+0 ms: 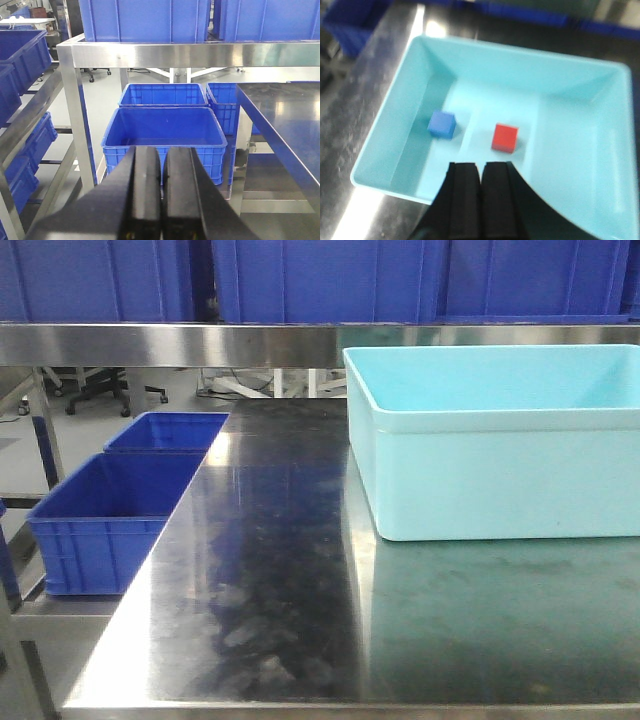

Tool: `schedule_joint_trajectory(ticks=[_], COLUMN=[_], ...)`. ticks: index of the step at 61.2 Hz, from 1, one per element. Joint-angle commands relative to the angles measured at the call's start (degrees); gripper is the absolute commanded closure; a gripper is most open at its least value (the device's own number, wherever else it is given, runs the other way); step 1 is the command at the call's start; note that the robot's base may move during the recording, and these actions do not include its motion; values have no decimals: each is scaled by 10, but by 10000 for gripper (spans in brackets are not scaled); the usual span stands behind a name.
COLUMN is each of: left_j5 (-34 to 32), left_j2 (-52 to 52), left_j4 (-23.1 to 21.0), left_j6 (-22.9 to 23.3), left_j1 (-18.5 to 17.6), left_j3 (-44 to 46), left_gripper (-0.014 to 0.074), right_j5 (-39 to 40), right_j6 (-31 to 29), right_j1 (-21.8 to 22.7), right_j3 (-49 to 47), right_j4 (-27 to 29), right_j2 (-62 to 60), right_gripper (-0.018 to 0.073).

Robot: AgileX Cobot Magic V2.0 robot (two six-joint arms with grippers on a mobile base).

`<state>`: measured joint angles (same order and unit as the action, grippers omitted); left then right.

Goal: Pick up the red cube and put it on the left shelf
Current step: 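Lower the right gripper into the tub and close on the red cube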

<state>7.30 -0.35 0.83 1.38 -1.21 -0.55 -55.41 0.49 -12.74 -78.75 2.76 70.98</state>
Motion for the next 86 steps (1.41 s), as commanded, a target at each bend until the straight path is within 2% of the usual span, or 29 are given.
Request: schedule_joint_trajectory(ticks=[1, 15, 21, 50, 62, 78, 86], left_j5=[-51, -51, -51, -51, -51, -51, -51], left_j2=[-8, -8, -8, -8, -8, -8, -8], left_j4=[-3, -3, -3, -3, -3, -3, -3], left_j6=[0, 0, 0, 0, 0, 0, 0], left_j1=[-1, -1, -1, -1, -1, -1, -1], left_j3=[-13, -13, -13, -13, -13, -13, -13], left_gripper=[495, 495, 495, 495, 495, 495, 495], right_j5=[-4, -32, -32, 39, 72, 80, 80], right_j6=[-2, 60, 75, 83, 83, 83, 83], right_j1=[-10, 3, 12, 26, 27, 28, 28], right_j3=[-48, -62, -62, -62, -62, -62, -62], right_j4=[2, 1, 1, -28, -58, -65, -65], right_j2=[57, 195, 228, 299, 318, 351, 357], right_gripper=[376, 76, 22, 16, 16, 17, 64])
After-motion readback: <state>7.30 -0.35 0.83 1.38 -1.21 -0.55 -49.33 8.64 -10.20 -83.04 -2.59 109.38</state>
